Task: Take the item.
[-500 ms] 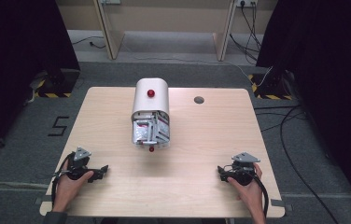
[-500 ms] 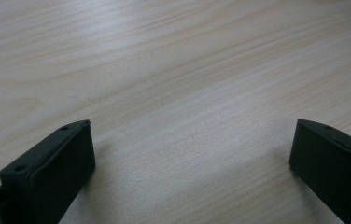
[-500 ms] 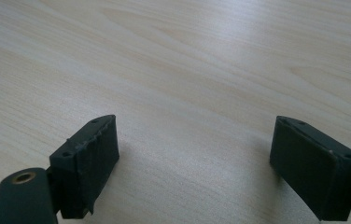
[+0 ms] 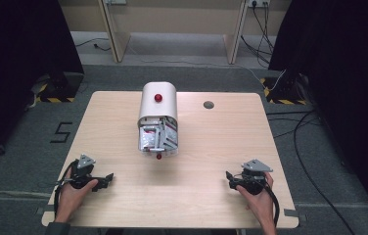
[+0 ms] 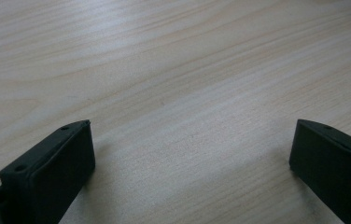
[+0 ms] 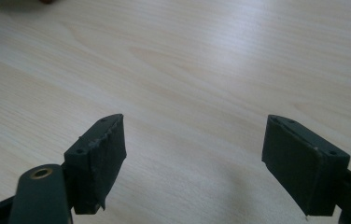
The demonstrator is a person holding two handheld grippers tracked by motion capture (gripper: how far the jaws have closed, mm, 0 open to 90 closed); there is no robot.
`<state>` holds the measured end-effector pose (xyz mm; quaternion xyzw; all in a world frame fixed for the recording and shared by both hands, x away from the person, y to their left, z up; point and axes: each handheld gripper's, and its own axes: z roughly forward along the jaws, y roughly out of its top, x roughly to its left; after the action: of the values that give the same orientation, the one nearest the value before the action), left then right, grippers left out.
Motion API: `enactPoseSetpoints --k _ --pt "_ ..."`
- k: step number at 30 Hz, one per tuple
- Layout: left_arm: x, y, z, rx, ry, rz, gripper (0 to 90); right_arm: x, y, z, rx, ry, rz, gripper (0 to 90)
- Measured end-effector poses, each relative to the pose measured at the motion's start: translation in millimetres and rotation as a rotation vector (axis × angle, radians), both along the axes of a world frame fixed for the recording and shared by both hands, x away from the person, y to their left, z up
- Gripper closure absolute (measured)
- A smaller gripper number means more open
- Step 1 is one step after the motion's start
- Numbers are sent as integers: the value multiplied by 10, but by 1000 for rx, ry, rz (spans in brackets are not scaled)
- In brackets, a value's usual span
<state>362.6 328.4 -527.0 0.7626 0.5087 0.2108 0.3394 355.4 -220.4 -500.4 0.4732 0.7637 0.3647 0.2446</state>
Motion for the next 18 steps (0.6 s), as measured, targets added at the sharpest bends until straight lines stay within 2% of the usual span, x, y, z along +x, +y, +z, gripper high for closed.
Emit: enactPoseSetpoints --k 3,11,16,18 --pt "0 0 0 0 0 0 0 -22 43 66 4 -21 11 233" --pt "0 0 0 0 0 0 0 -49 110 184 34 -34 26 253" --pt "0 0 0 0 0 0 0 -68 180 262 32 -52 58 259" --pt "0 0 0 0 0 0 0 -77 214 297 51 -52 73 262"
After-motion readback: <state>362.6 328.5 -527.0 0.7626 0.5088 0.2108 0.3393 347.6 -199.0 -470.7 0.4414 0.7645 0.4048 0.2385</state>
